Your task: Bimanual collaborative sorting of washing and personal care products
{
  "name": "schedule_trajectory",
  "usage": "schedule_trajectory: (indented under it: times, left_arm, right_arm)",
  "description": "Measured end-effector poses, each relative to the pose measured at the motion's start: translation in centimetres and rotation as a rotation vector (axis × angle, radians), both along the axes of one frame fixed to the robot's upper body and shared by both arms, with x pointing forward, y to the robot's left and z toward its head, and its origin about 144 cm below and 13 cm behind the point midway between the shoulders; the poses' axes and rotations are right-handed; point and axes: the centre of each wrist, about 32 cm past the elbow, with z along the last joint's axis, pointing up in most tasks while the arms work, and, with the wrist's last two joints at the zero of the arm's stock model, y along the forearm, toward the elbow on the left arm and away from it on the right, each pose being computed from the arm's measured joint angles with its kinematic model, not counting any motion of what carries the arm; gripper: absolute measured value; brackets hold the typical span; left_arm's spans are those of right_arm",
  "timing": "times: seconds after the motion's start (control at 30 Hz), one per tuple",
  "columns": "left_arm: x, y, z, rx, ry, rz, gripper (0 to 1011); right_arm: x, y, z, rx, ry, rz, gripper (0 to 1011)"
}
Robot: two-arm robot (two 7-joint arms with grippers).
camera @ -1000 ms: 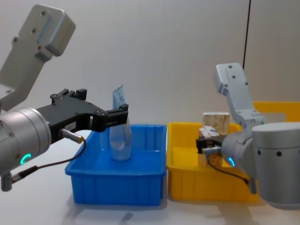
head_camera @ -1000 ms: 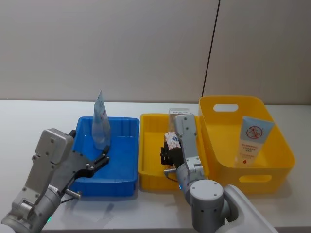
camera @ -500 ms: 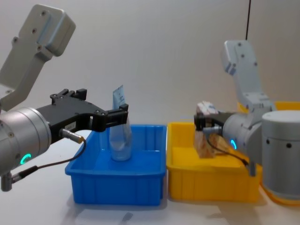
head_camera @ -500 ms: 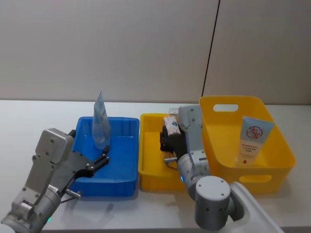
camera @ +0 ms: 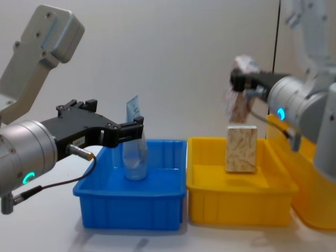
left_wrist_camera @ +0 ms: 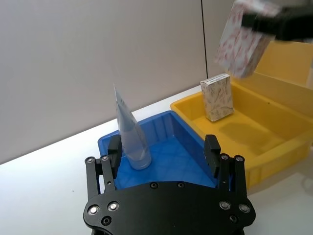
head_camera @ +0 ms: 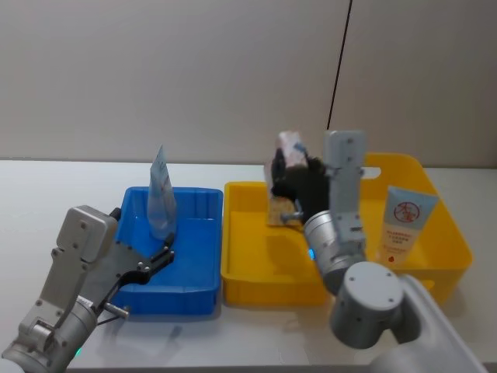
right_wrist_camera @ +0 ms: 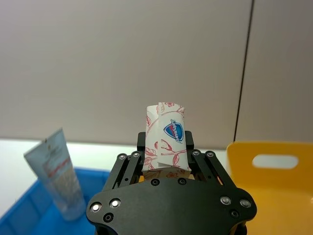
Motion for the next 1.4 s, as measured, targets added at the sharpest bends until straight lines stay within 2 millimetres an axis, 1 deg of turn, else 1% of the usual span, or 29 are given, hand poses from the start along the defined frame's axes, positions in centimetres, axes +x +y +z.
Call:
schedule_trajectory:
  times: [0.1, 0.13, 0.33, 0.57, 0.7, 0.93, 1.4]
  left_arm:
    - [0.0, 0.0, 0.0, 0.000, 0.000, 0.000, 1002]
    - [0.0, 0.0, 0.0, 0.000, 0.000, 0.000, 1001]
    - [0.0, 0.0, 0.0, 0.000, 0.000, 0.000, 1001]
    - [0.0, 0.0, 0.0, 0.000, 0.000, 0.000, 1001]
    - [0.0, 0.0, 0.0, 0.000, 0.000, 0.000, 1002]
    - [0.0, 0.0, 0.0, 0.000, 0.000, 0.000, 1001]
    - [0.0, 0.0, 0.0, 0.000, 0.000, 0.000, 1001]
  right_arm:
    - [-0.3, -1.0, 0.9, 0.022, -0.043, -0.017, 364]
    - [-0.3, -1.0, 0.9, 0.022, -0.043, -0.017, 364]
    - [-1.4, -3.4, 2.2, 0.045, -0.104, -0.075, 364]
    - [-2.7, -5.7, 2.8, 0.034, -0.095, -0.144, 364]
    - [-3.4, -6.9, 2.8, 0.011, -0.065, -0.181, 364]
    - [-4.3, -8.4, 2.6, -0.034, -0.001, -0.214, 364]
    - [-4.9, -10.0, 1.9, -0.110, 0.136, -0.203, 364]
